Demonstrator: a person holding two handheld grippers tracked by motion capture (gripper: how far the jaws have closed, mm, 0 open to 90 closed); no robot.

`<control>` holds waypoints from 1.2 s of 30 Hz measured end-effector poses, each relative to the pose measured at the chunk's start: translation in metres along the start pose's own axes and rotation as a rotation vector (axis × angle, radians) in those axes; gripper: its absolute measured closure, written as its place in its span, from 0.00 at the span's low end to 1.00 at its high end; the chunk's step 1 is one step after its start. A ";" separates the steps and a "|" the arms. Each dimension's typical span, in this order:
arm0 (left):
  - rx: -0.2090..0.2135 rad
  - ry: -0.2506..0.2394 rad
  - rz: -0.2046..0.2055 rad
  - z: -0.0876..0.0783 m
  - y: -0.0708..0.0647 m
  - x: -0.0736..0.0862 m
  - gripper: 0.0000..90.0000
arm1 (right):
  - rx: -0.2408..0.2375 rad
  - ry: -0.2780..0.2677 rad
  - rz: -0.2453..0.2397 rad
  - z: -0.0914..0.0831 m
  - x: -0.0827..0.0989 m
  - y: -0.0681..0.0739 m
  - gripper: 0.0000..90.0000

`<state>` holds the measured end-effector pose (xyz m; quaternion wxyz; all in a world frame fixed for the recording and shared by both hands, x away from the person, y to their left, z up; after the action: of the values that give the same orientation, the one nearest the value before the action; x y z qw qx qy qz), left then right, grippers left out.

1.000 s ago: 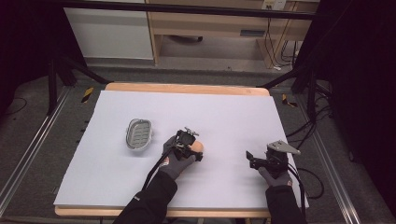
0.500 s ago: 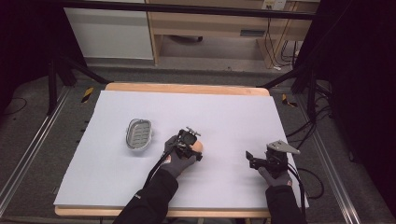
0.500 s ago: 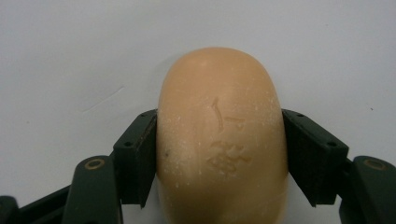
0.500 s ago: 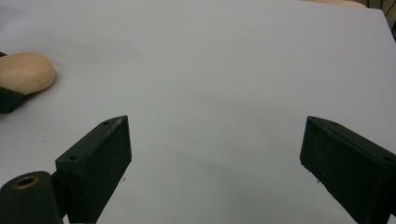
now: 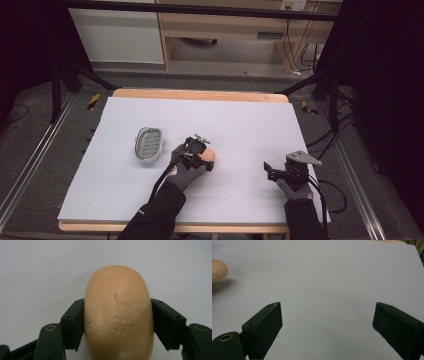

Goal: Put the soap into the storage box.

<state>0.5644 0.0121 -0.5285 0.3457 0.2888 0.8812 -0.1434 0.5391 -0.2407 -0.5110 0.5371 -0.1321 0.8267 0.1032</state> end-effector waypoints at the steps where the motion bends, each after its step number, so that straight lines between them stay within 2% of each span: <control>1: 0.000 0.000 0.000 0.000 0.000 0.000 0.36 | 0.000 0.000 0.000 0.000 0.000 0.000 0.10; 9: -0.003 -0.014 0.005 -0.017 0.003 -0.003 0.36 | 0.005 -0.004 -0.005 0.000 0.000 -0.001 0.10; 17: -0.008 -0.055 0.005 -0.041 0.009 -0.010 0.36 | 0.007 -0.013 0.002 -0.002 0.001 -0.001 0.10; 20: -0.017 -0.067 0.005 -0.051 0.014 -0.012 0.36 | 0.012 -0.026 -0.008 -0.001 0.002 -0.002 0.10; 26: -0.023 -0.085 -0.009 -0.061 0.022 -0.015 0.36 | 0.005 -0.019 0.009 0.001 0.007 -0.002 0.09; 36: -0.052 -0.109 -0.040 -0.077 0.042 -0.017 0.36 | 0.004 -0.010 0.018 0.005 0.015 -0.002 0.10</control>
<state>0.5593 0.0737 -0.4636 0.3975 0.2536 0.8702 -0.1428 0.5388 -0.2425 -0.5266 0.5407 -0.1232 0.8252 0.1072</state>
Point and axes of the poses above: each handheld gripper's, and its own axes: z roughly forward along the jaws, x roughly out of its underside, y roughly to its left, the point moved 10 cm from there along z, roughly forward along the jaws, and after that the axes turned 8 degrees about -y, right-handed, at the moved point
